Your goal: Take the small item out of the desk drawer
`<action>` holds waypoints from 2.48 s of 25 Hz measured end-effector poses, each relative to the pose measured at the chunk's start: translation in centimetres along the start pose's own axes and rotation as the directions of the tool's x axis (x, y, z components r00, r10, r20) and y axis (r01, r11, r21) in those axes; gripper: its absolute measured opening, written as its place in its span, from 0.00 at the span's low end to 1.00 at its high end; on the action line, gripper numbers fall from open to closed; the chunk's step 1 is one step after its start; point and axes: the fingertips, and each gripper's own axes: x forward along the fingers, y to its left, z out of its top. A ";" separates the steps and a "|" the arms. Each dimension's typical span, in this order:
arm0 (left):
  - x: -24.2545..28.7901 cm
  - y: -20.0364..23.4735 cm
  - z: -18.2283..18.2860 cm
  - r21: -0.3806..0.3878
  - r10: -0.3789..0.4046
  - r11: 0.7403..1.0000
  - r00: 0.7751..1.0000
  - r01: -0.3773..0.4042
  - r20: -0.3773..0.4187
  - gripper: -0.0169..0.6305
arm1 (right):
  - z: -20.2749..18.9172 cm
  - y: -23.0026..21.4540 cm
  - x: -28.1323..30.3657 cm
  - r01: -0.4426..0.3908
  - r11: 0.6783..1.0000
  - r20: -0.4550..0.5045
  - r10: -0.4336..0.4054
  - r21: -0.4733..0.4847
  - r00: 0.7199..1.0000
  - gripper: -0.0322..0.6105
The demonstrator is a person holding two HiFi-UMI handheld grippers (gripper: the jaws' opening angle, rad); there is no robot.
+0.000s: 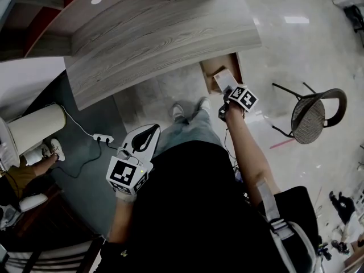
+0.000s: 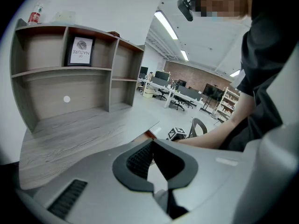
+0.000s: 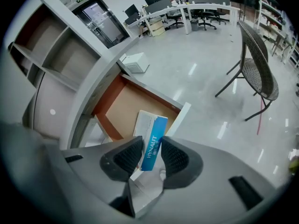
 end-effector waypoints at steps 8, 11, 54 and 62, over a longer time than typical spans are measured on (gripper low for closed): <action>0.1 -0.2 0.7 0.002 -0.024 1.000 0.999 0.024 0.039 0.04 | 1.1 1.4 -2.5 0.004 0.989 0.053 0.004 -0.148 0.999 0.17; 0.1 -0.4 1.0 -0.005 -0.036 0.999 0.997 0.037 0.062 0.04 | 1.3 1.9 -3.7 0.002 0.978 0.069 0.013 -0.207 0.998 0.17; -2.1 -0.2 14.0 0.264 -0.238 0.953 0.905 0.148 0.352 0.04 | 3.8 25.8 -43.8 -0.007 0.472 0.408 0.768 -0.881 0.493 0.16; -3.9 -0.7 16.1 0.310 -0.250 0.943 0.875 0.123 0.414 0.04 | 2.9 27.7 -48.4 0.018 0.453 0.415 0.800 -0.891 0.434 0.16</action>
